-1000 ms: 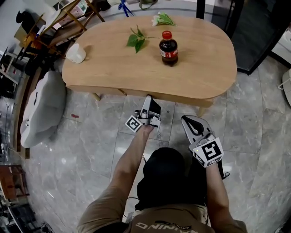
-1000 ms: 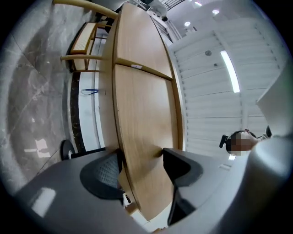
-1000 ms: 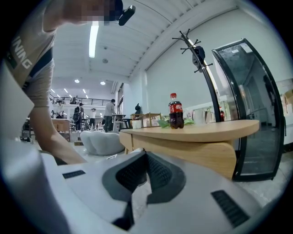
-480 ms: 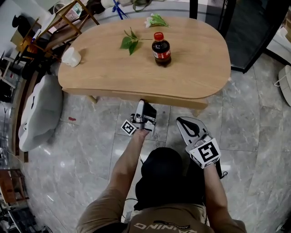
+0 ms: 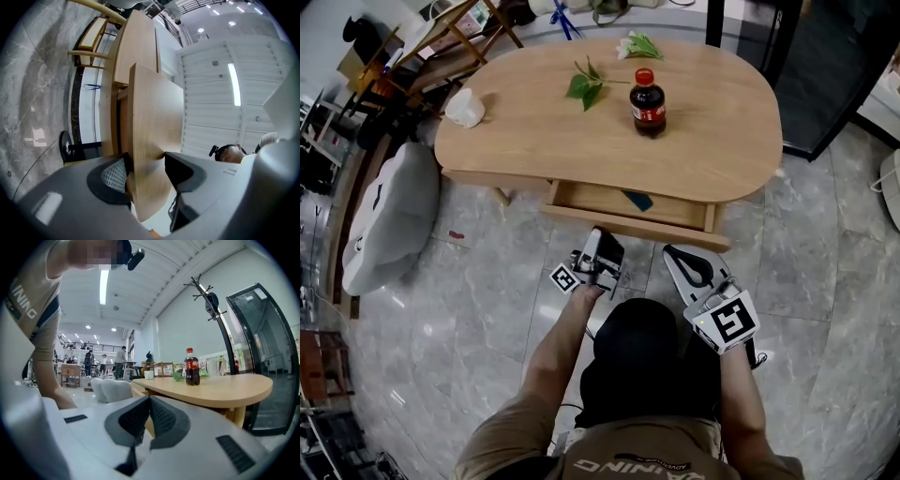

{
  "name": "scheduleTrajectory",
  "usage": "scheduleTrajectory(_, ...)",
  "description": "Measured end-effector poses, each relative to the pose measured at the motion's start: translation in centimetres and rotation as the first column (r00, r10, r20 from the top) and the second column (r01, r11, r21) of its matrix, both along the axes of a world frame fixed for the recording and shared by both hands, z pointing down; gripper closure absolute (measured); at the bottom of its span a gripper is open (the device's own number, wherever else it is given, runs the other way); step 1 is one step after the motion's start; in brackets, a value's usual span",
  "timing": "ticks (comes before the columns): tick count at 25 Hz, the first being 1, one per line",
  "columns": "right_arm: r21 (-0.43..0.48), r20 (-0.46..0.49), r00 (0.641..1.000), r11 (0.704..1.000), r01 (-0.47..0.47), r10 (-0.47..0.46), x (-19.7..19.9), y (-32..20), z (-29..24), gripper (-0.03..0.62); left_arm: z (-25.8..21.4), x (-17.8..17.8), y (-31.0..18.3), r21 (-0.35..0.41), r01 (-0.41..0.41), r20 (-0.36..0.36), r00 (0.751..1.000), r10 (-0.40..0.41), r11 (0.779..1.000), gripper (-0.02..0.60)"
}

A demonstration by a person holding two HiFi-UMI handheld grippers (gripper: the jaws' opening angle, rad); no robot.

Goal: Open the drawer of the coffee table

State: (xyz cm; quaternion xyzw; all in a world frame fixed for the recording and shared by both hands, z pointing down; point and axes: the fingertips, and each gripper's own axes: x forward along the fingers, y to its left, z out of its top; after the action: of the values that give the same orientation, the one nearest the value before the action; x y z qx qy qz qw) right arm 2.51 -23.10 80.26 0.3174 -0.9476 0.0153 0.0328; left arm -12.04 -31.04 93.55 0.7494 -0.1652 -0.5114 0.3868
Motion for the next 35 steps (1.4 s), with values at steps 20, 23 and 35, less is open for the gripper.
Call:
scheduleTrajectory(20, 0.004, 0.034, 0.999, 1.000, 0.020, -0.020, 0.7, 2.0, -0.2, 0.589, 0.4, -1.2, 3.5, 0.012, -0.001, -0.028, 1.000, 0.001, 1.000, 0.348)
scheduleTrajectory(23, -0.003, 0.033, 0.999, 1.000, 0.025, -0.025, 0.8, 2.1, -0.1, 0.589, 0.1, -0.9, 3.6, 0.009, 0.010, -0.030, 0.999, -0.010, 1.000, 0.348)
scheduleTrajectory(35, -0.006, 0.014, 1.000, 1.000, 0.012, -0.012, 1.1, 1.7, -0.2, 0.589, 2.9, -1.2, 6.5, -0.104, 0.021, 0.203, 0.979, 0.000, 0.994, 0.348)
